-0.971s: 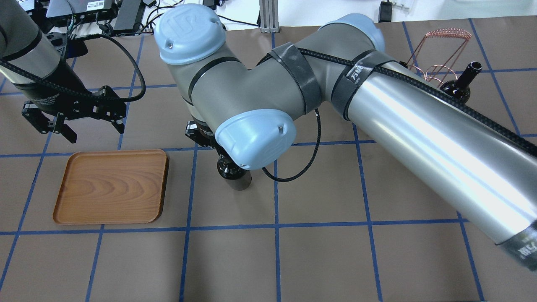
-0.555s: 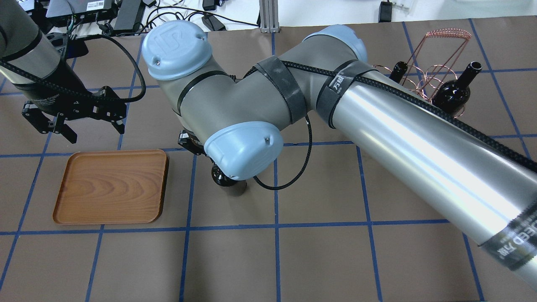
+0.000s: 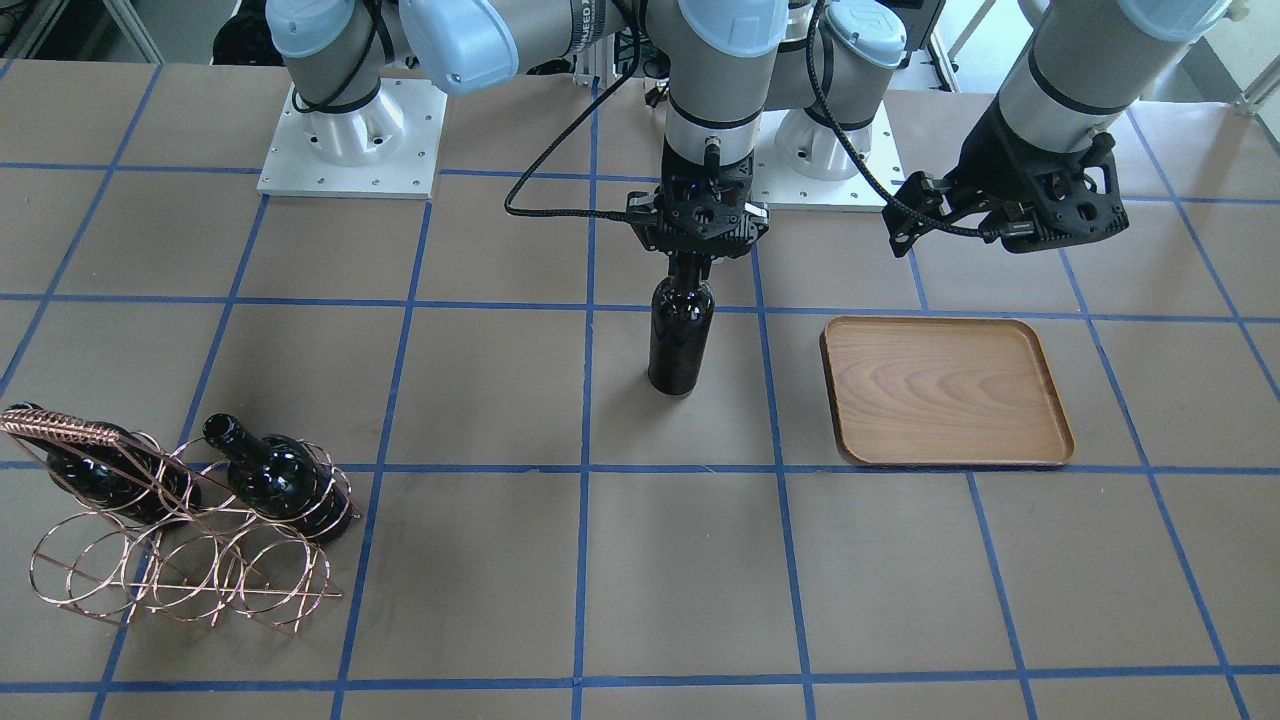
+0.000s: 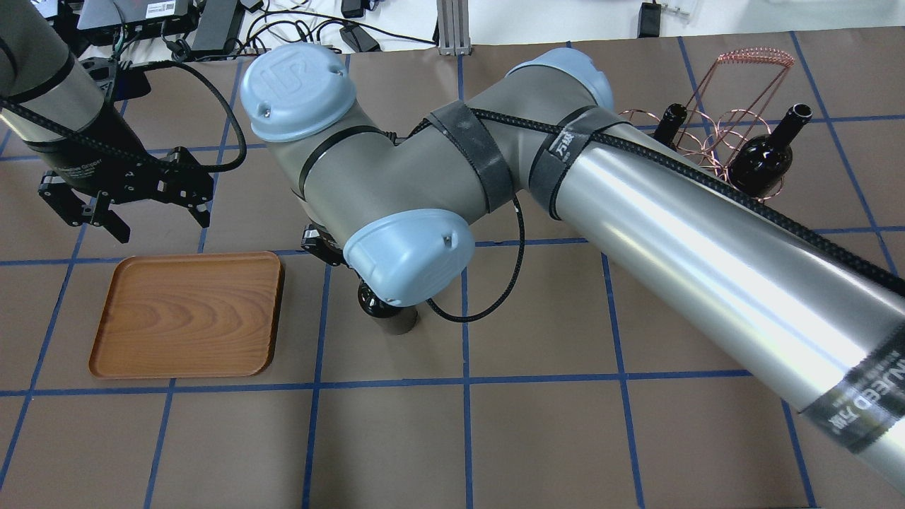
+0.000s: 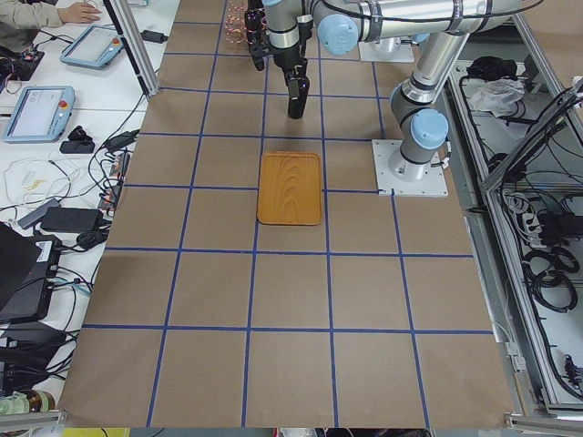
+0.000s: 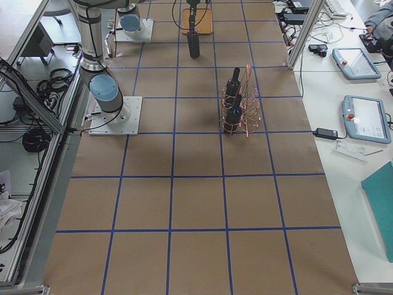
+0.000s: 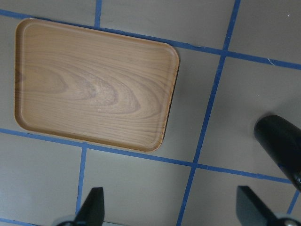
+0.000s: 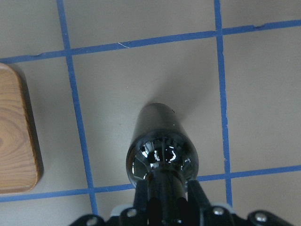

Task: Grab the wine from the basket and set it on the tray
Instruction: 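Carry the bottle with the right gripper toward the tray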

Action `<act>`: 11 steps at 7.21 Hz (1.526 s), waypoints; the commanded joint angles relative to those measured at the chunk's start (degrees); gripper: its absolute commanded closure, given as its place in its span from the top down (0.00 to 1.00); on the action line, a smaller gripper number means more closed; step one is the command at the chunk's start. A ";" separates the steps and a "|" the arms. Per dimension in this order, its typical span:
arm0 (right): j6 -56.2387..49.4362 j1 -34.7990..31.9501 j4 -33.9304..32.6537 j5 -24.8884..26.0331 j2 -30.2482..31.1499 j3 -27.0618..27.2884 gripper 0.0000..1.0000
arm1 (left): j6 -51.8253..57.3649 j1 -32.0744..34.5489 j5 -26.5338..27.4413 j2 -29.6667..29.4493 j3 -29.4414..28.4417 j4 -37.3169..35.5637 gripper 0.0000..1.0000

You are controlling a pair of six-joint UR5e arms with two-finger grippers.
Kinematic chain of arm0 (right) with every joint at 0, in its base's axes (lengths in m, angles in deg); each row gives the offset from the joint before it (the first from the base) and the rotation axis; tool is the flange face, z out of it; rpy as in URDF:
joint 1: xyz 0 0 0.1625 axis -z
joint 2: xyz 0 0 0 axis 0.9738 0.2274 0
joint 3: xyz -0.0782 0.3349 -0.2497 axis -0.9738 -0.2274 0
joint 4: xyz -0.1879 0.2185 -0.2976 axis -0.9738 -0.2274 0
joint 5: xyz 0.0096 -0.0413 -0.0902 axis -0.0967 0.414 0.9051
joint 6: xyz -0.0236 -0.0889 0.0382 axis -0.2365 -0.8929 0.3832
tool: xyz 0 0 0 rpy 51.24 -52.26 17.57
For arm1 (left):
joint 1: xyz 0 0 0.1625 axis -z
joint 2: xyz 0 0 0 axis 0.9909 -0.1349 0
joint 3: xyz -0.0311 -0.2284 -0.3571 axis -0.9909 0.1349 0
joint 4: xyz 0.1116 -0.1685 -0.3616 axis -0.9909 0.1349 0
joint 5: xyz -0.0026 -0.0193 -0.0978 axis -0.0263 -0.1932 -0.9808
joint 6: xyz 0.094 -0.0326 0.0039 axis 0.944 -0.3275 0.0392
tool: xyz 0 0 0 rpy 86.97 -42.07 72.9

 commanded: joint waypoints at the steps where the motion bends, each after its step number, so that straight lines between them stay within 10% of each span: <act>1: -0.09 0.00 -0.01 0.01 -0.12 0.00 0.00 | -0.48 -0.01 0.00 0.03 0.08 0.01 1.00; 5: -0.17 0.00 -0.01 0.53 -0.12 0.36 0.00 | -0.48 -0.09 0.09 0.12 0.08 0.01 1.00; 6: 0.17 0.00 -0.01 0.62 -0.21 0.36 0.23 | -0.48 -0.09 0.09 0.12 0.08 0.10 1.00; 7: 0.09 0.00 -0.01 0.97 -0.21 0.36 0.85 | -0.48 -0.09 0.09 0.12 0.08 0.10 1.00; 8: -0.26 0.43 0.07 1.93 -0.04 -0.51 1.00 | -0.48 -0.09 0.09 0.12 0.08 0.10 1.00; 11: -3.48 4.55 -1.60 1.06 0.75 -4.64 1.00 | -0.48 -0.09 0.09 0.03 0.08 0.62 1.00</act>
